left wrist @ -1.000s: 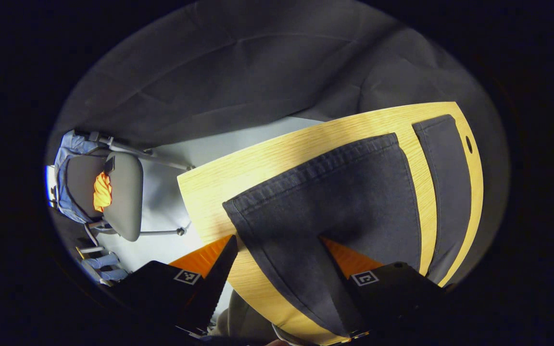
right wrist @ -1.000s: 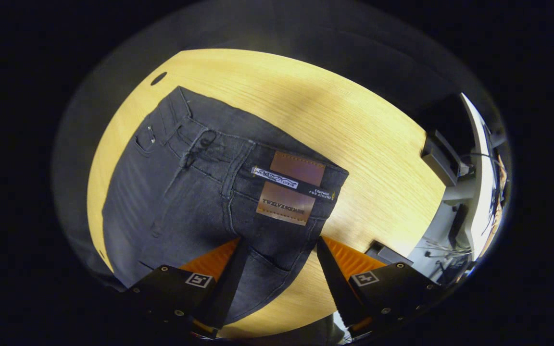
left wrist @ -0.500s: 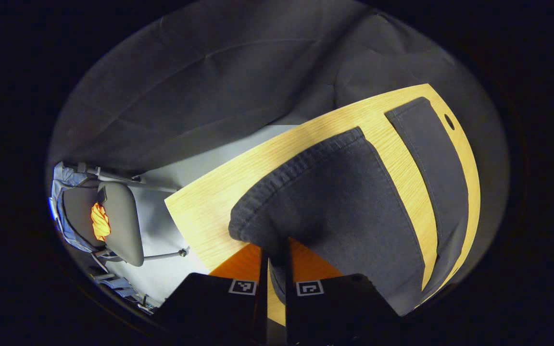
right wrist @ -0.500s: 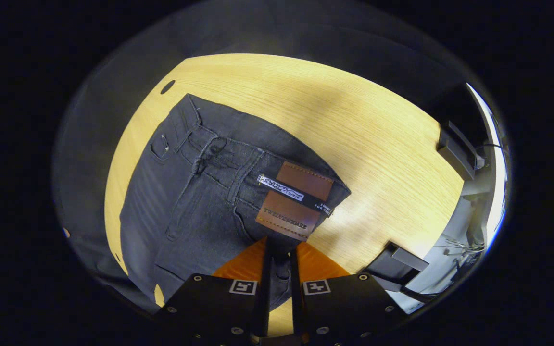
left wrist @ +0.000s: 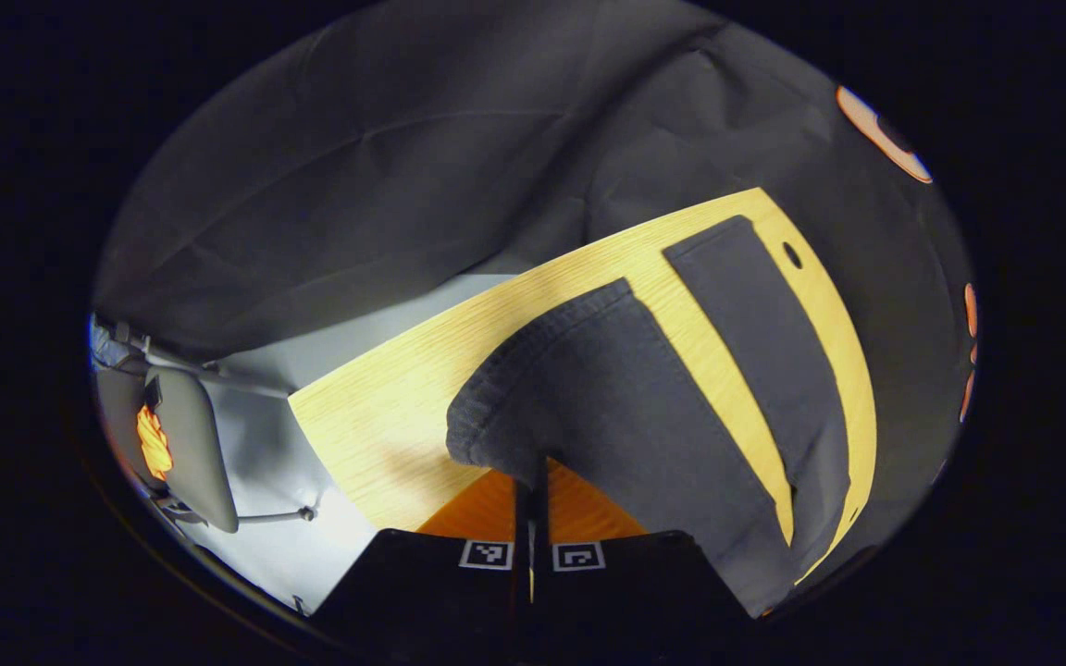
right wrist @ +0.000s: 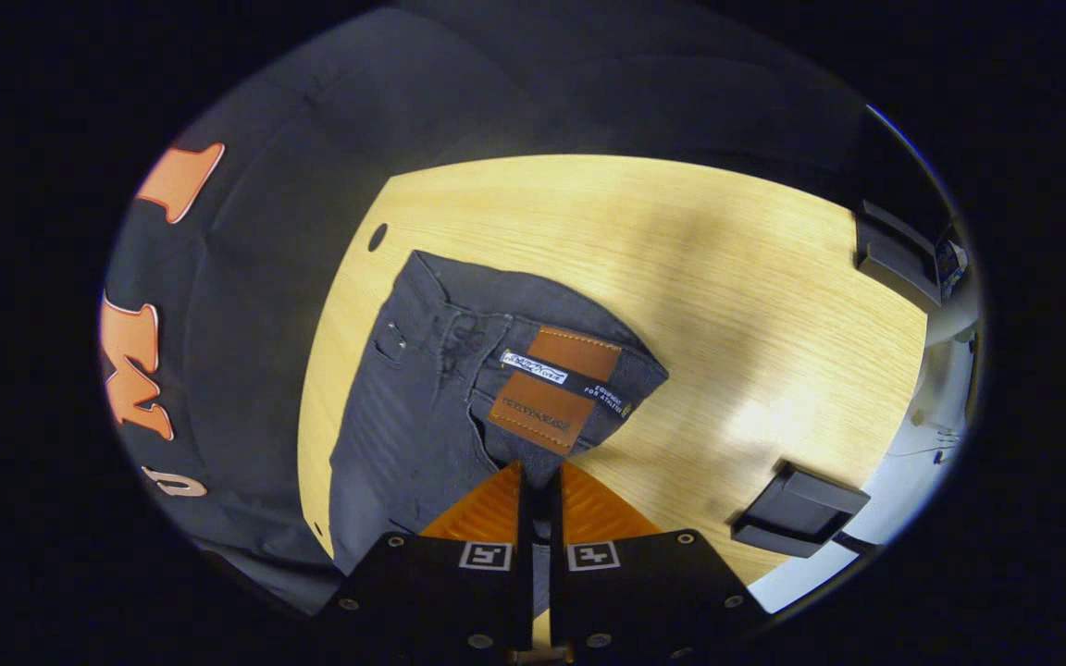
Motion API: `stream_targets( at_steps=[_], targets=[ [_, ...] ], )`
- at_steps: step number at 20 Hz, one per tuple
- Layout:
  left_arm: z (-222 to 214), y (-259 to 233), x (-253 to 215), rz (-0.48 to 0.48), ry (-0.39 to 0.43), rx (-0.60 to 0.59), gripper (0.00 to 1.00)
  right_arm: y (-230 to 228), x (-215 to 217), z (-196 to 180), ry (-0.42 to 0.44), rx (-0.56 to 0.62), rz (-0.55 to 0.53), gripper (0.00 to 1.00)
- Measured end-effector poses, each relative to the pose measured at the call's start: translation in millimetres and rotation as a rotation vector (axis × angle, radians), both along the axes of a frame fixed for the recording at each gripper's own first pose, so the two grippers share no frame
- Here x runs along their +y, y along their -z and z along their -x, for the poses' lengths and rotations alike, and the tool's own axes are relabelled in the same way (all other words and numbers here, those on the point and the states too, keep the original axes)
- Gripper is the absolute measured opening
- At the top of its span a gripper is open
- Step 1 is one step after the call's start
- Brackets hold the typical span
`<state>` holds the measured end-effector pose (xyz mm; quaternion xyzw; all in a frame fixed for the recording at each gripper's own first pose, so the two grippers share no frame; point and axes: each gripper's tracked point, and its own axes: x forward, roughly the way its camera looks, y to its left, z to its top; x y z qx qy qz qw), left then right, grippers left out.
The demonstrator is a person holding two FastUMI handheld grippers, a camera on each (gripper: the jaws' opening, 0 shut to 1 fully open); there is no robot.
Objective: Grasp the waist and the cuffs of the jeans and fold them to make the two legs overlap; first hold the waist and fold one-third of the jeans toward the cuffs, then hold the cuffs and fold the remaining one-third in the same direction to finish folding.
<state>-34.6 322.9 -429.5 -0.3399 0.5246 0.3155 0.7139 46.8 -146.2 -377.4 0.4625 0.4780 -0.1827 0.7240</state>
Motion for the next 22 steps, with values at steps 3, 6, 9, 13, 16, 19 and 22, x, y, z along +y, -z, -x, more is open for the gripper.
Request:
stream_targets(
  at_steps=[3,6,9,13,16,19,22],
  targets=[
    [-21,-18,-3,0.019,0.003,-0.096,0.01,-21,5,-10,0.006,-0.050,-0.005,0.08],
    [-40,-33,4,0.020,0.010,-0.143,0.01,-40,10,-24,0.044,-0.082,-0.057,0.08],
    [-62,-53,5,0.035,0.033,-0.187,0.01,-56,10,-35,0.030,-0.104,-0.037,0.08],
    [-95,-66,26,-0.068,0.179,-0.174,0.01,-82,24,-58,0.014,-0.147,-0.026,0.08],
    [-134,-72,23,-0.037,0.261,-0.210,0.01,-90,24,-68,0.051,-0.134,-0.023,0.08],
    [-171,-71,24,0.002,0.303,-0.220,0.01,-93,23,-74,0.088,-0.117,-0.001,0.08],
    [-196,-62,26,0.050,0.331,-0.192,0.01,-95,24,-82,0.146,-0.091,-0.019,0.08]
  ],
)
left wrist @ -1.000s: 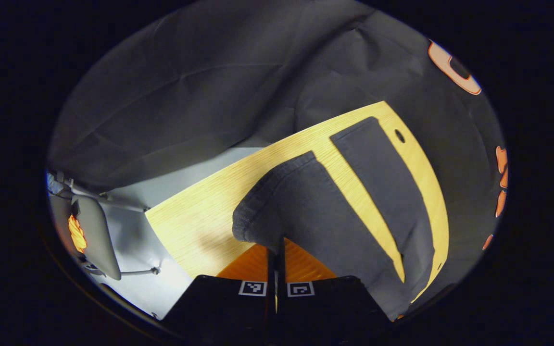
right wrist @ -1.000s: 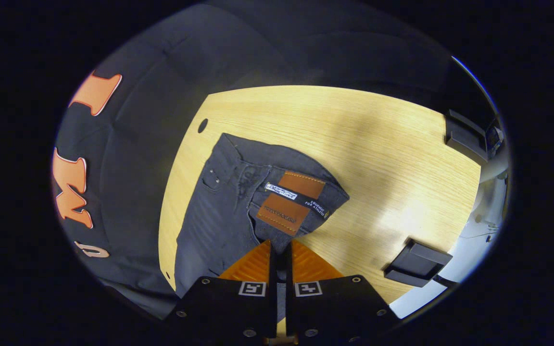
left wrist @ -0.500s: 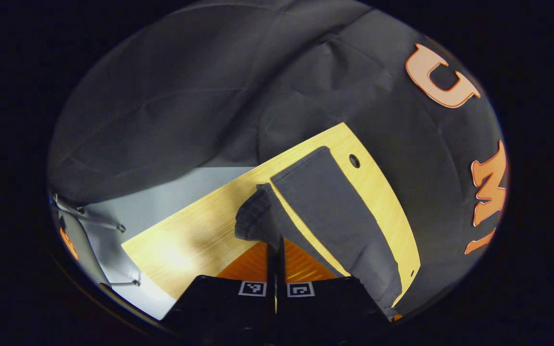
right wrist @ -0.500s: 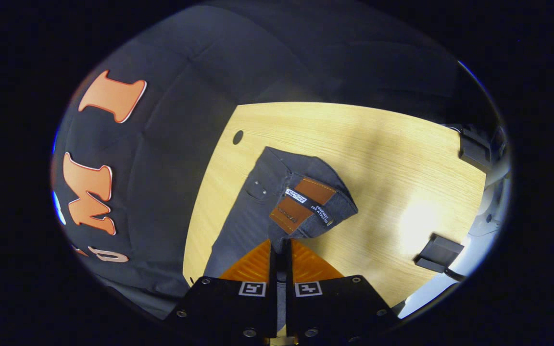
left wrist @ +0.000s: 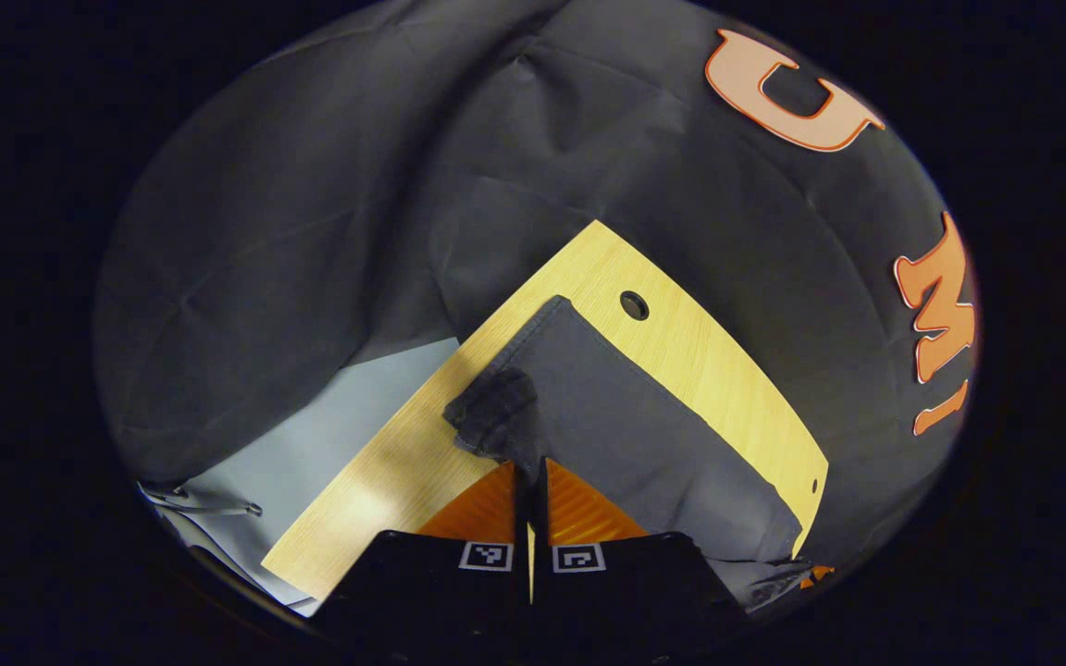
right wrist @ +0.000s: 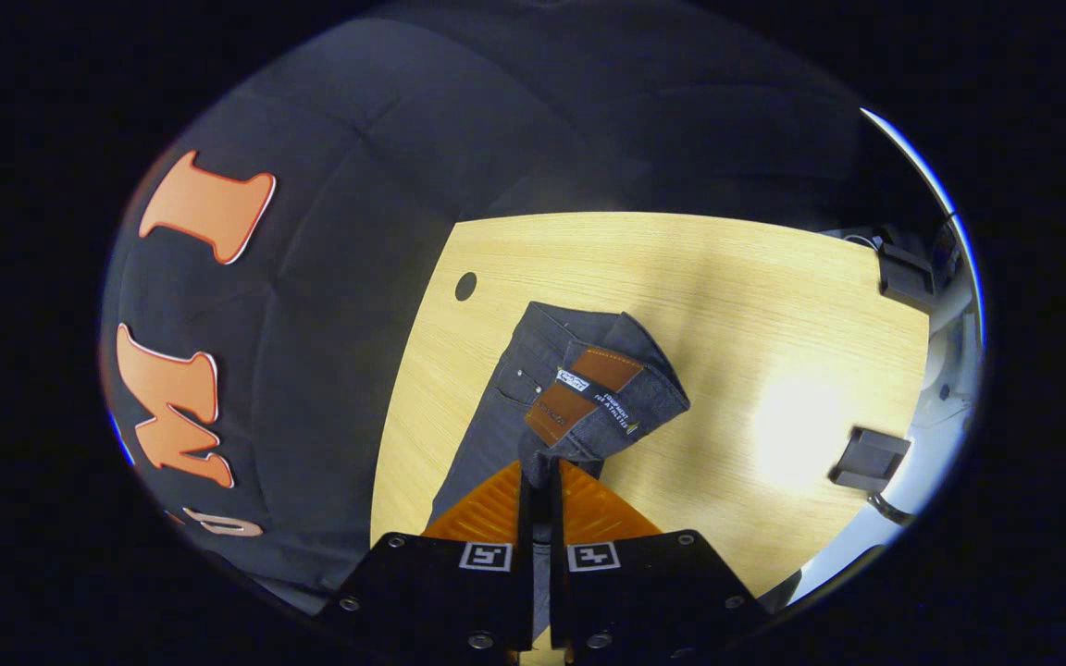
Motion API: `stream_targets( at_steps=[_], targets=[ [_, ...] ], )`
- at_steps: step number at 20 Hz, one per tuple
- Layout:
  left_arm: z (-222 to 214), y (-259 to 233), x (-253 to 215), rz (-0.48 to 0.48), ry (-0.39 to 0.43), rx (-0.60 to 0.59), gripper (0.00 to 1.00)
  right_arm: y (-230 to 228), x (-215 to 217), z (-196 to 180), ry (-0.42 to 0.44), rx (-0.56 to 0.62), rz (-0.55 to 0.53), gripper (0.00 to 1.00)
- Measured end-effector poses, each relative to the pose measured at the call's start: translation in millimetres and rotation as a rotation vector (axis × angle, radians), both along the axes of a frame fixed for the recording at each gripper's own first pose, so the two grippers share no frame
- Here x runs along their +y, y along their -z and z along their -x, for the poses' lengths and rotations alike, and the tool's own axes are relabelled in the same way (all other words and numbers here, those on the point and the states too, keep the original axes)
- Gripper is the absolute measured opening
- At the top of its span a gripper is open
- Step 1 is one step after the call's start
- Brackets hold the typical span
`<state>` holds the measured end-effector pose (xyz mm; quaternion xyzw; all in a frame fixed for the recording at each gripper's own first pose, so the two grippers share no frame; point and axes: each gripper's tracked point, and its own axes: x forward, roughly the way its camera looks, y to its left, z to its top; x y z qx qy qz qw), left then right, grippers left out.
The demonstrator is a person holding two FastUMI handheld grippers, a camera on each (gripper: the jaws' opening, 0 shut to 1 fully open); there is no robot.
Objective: Grasp the waist and the cuffs of the jeans and fold them to make the two legs overlap; first hold the waist and fold one-third of the jeans toward the cuffs, then hold the cuffs and fold the remaining one-third in the same direction to finish folding.
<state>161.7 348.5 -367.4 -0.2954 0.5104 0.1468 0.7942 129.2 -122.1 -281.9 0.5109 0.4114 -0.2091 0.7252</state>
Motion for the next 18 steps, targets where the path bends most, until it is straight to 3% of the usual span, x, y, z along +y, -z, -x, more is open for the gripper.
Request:
stream_targets(
  at_steps=[5,18],
  targets=[
    [-39,23,-7,-0.018,0.043,0.072,0.01,4,2,-19,-0.001,0.054,-0.004,0.08],
    [-105,71,4,-0.094,0.014,0.145,0.01,77,5,-125,-0.119,0.175,-0.057,0.08]
  ],
)
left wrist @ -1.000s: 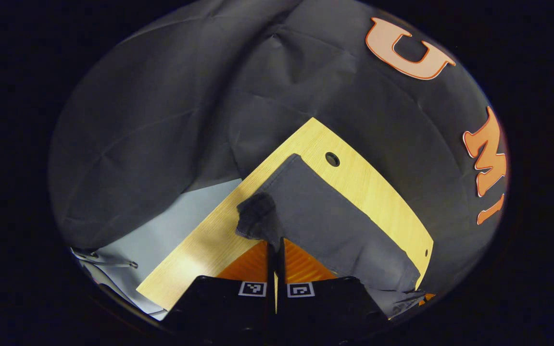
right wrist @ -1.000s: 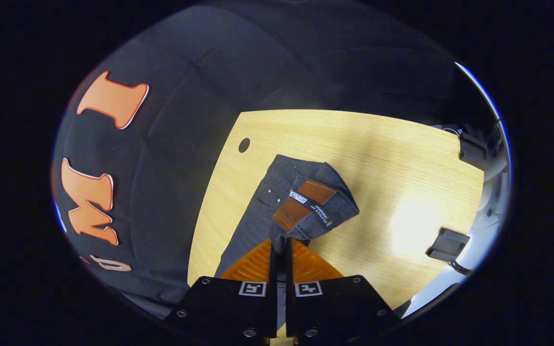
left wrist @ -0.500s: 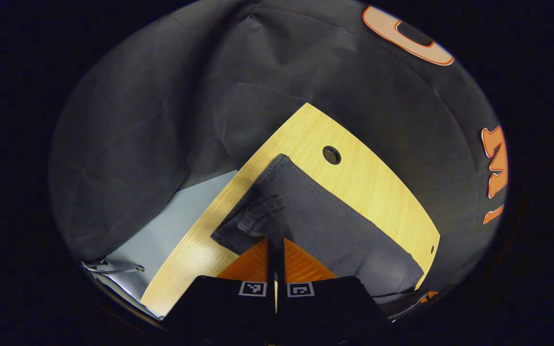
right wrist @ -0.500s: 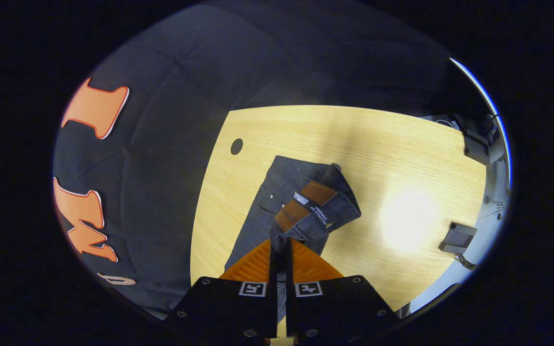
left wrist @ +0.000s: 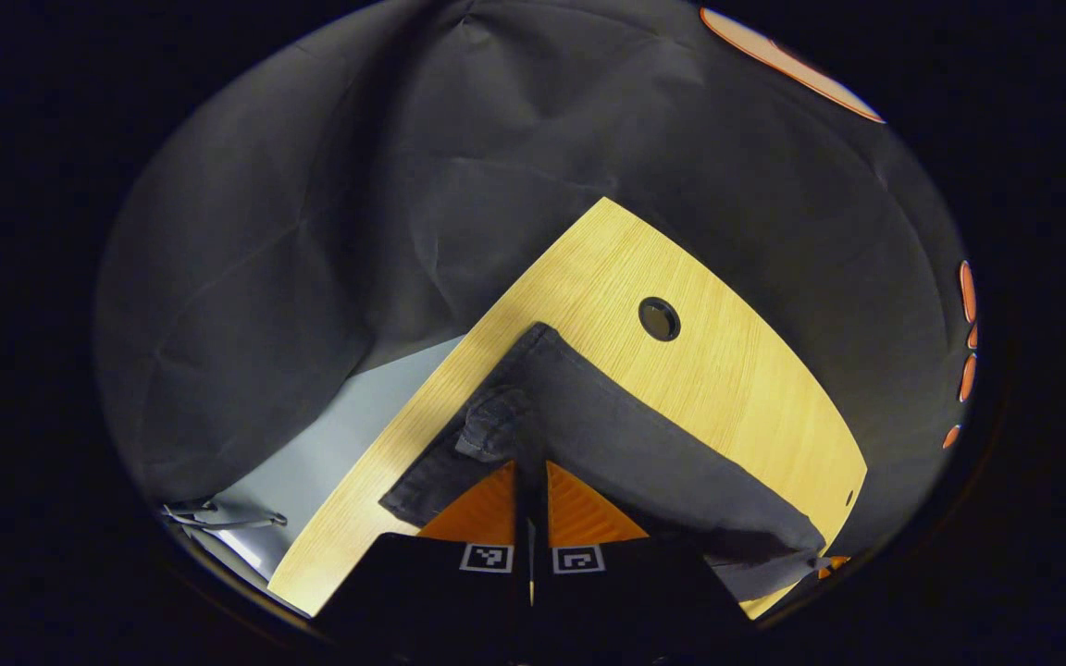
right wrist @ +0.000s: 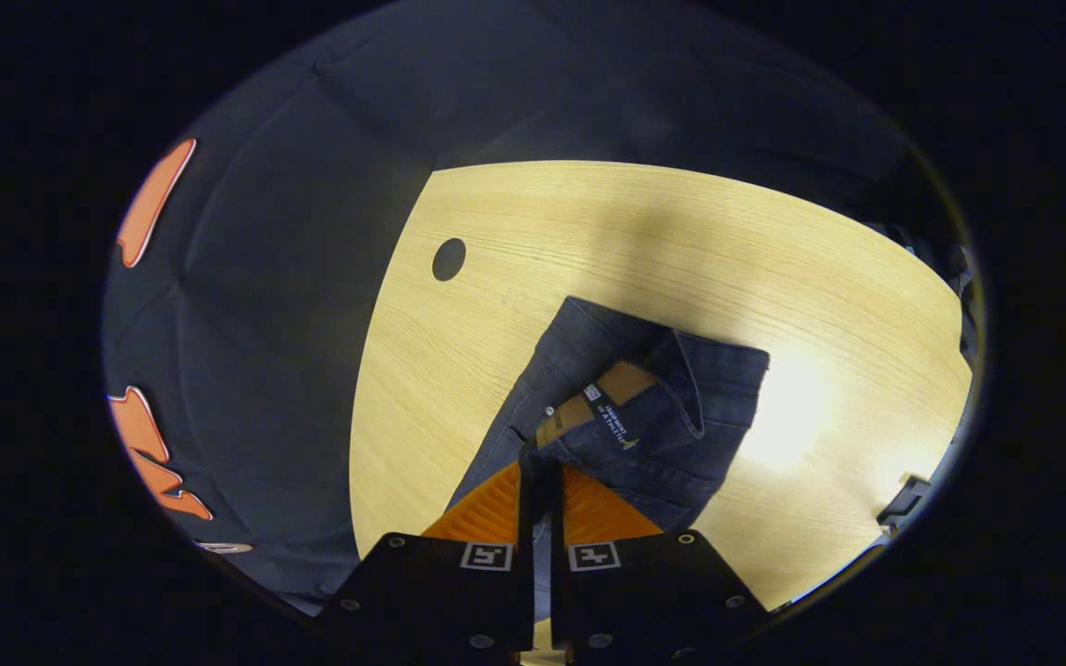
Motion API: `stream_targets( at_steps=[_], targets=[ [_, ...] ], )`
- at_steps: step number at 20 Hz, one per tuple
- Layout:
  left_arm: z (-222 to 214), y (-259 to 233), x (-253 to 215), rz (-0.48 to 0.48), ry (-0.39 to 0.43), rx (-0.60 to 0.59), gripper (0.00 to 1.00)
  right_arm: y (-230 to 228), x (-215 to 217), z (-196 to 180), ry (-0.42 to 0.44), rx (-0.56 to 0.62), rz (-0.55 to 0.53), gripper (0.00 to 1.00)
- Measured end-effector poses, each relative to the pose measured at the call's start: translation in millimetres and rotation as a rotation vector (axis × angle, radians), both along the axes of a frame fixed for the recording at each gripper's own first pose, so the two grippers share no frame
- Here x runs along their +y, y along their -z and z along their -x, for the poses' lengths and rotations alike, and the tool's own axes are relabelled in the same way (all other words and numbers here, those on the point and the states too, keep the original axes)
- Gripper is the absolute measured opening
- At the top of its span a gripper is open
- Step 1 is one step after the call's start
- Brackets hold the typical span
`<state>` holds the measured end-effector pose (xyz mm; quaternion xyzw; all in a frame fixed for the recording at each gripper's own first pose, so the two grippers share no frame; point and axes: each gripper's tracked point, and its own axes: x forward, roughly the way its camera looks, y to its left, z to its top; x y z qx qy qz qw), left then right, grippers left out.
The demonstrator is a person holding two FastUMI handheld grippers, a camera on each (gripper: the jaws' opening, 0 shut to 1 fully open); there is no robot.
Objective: Grasp the waist and the cuffs of the jeans and fold them to make the two legs overlap; first hold the waist and fold one-third of the jeans toward the cuffs, then hold the cuffs and fold the remaining one-third in the same direction to finish folding.
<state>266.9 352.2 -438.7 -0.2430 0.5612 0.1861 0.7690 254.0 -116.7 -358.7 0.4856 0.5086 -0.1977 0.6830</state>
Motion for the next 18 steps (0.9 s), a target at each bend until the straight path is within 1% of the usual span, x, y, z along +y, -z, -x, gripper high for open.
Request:
stream_targets(
  at_steps=[1,3,5,6,8,9,10,11,12,13,14,15,16,17,18],
  targets=[
    [-2,4,4,-0.013,0.004,0.009,0.01,6,0,-5,-0.001,0.015,-0.004,0.08],
    [-11,7,0,-0.003,-0.009,0.008,0.01,13,3,-11,0.014,0.041,-0.022,0.07],
    [-18,10,-1,-0.018,0.027,0.003,0.01,18,6,-14,0.010,0.064,-0.033,0.08],
    [-23,10,-2,-0.028,0.040,-0.004,0.01,20,7,-17,0.022,0.072,-0.048,0.08],
    [-34,11,-1,-0.062,0.047,-0.018,0.03,18,8,-17,0.041,0.079,-0.084,0.08],
    [-35,6,4,-0.085,0.037,-0.023,0.12,13,8,-22,0.045,0.054,-0.100,0.08],
    [-39,5,7,-0.104,0.024,-0.041,0.20,6,7,-32,0.054,0.002,-0.112,0.13],
    [-40,4,12,-0.138,0.012,-0.043,0.28,-2,3,-44,0.072,-0.058,-0.116,0.14],
    [-45,-2,14,-0.158,0.007,-0.062,0.31,-15,-7,-49,0.089,-0.102,-0.102,0.14],
    [-43,-6,14,-0.167,0.009,-0.065,0.48,-16,-15,-50,0.095,-0.117,-0.074,0.18],
    [-45,-16,11,-0.171,0.018,-0.078,0.65,-16,-22,-40,0.088,-0.109,-0.044,0.29],
    [-44,-24,5,-0.173,0.030,-0.085,0.82,-14,-24,-31,0.066,-0.101,-0.021,0.22],
    [-48,-31,-2,-0.179,0.049,-0.117,0.85,-14,-25,-21,0.034,-0.093,0.003,0.33],
    [-51,-34,-4,-0.209,0.073,-0.136,0.94,-11,-25,-12,-0.001,-0.085,0.032,0.43],
    [-57,-42,-9,-0.238,0.108,-0.172,0.98,-11,-26,-3,-0.030,-0.076,0.052,0.69]
  ],
)
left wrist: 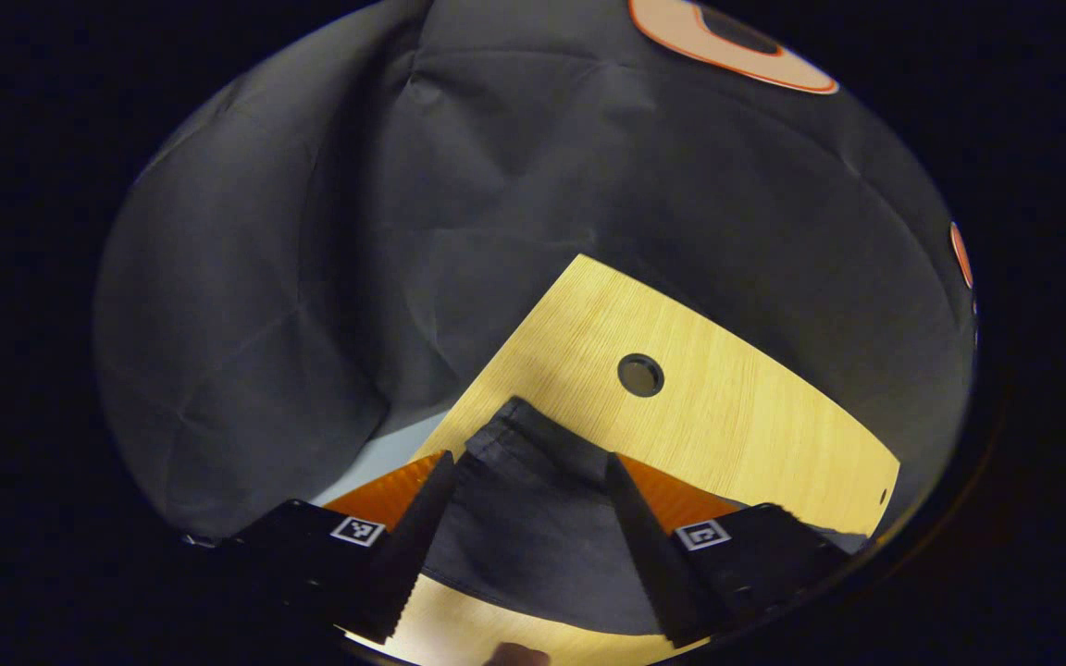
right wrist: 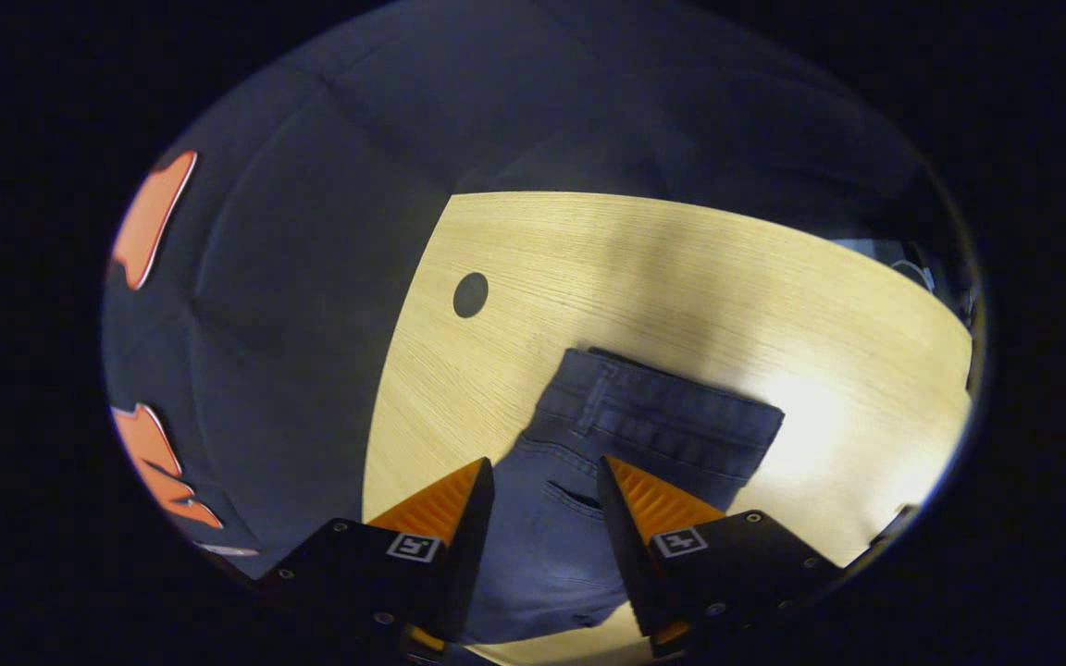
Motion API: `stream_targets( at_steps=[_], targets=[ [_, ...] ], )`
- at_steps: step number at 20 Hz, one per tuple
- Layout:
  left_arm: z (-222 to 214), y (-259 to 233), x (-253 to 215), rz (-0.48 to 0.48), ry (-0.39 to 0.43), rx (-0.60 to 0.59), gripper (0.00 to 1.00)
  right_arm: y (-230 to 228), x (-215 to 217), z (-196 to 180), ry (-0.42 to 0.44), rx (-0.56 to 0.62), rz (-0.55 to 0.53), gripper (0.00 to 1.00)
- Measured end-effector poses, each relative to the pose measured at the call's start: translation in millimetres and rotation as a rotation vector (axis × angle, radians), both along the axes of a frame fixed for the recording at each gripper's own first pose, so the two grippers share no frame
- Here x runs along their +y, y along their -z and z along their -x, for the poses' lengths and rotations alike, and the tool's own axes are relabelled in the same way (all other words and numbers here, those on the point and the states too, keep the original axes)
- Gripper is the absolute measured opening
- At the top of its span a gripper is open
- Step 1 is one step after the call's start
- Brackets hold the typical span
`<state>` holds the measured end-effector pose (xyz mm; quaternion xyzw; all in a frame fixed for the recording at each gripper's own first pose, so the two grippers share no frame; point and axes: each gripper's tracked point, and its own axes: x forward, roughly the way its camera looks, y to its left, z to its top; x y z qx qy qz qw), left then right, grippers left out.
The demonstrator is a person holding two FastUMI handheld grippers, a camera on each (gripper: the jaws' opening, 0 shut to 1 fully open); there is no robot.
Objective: Grasp the waist and the cuffs of the jeans and fold them to make the two legs overlap; first hold the waist and fold one-third of the jeans toward the cuffs, then hold the cuffs and fold the remaining one-third in the same direction to finish folding.
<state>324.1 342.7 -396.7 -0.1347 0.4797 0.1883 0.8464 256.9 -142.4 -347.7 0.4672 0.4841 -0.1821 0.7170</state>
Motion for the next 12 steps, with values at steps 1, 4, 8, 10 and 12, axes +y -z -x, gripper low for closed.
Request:
stream_targets(
  at_steps=[1,4,8,10,12],
  targets=[
    [0,-9,-3,-0.036,0.031,-0.017,1.00,-1,0,6,-0.014,-0.005,0.015,0.74],
    [-1,-28,-16,-0.108,0.082,-0.078,0.99,-2,5,26,-0.045,-0.013,0.037,0.87],
    [8,-37,-25,-0.160,0.156,-0.202,0.99,11,3,61,-0.111,0.014,0.109,0.96],
    [12,-46,-38,-0.223,0.207,-0.264,0.99,22,2,75,-0.130,0.042,0.130,0.97],
    [9,-71,-53,-0.235,0.234,-0.342,0.99,27,1,80,-0.127,0.050,0.132,0.98]
  ],
)
